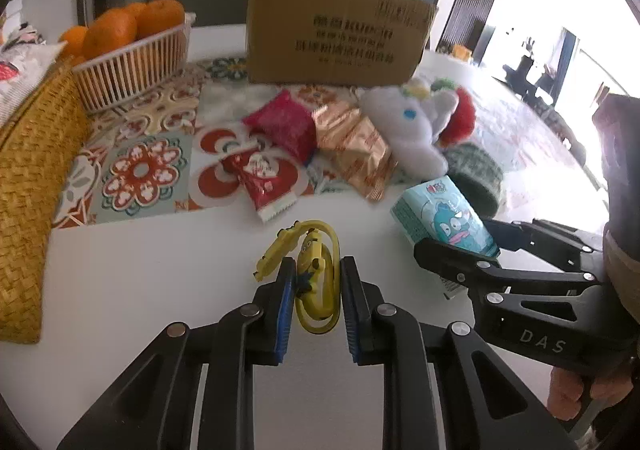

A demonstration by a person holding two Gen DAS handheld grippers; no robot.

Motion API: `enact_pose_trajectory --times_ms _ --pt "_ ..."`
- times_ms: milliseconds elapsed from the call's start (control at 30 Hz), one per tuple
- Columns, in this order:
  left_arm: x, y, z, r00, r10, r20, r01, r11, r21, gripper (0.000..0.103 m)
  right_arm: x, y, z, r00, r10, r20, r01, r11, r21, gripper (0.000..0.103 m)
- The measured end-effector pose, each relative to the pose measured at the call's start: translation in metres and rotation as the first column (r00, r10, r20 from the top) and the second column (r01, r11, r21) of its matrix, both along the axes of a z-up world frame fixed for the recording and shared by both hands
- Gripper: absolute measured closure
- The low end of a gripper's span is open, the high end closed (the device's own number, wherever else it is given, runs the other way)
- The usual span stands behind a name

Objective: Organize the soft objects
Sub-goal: 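Grasp the yellow minion keychain with the left tool while the right tool grasps the blue tissue pack, then carry the keychain in the left tool while the right tool carries the tissue pack over the cardboard box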

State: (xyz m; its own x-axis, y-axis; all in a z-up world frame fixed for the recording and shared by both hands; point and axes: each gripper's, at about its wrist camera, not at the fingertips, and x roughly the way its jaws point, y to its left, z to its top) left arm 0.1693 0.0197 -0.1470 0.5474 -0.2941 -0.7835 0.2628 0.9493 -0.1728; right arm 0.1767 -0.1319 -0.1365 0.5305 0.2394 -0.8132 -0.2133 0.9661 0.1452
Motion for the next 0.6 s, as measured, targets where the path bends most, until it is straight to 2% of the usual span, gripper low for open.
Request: enact_pose_trajectory --times_ms 367,600 --pt "-0.010 0.000 0.037 0.994 0.033 0.102 -0.030 0.999 -0.036 0.080 -0.009 -0.006 0.038 0.995 -0.023 0.102 0.020 0.999 0.024 0.049" --pt "-0.006 -0.001 0.070 0.982 0.044 0.182 -0.039 0.999 -0.030 0.080 -0.005 -0.010 0.066 0.985 -0.041 0.168 0.034 0.999 0.042 0.049"
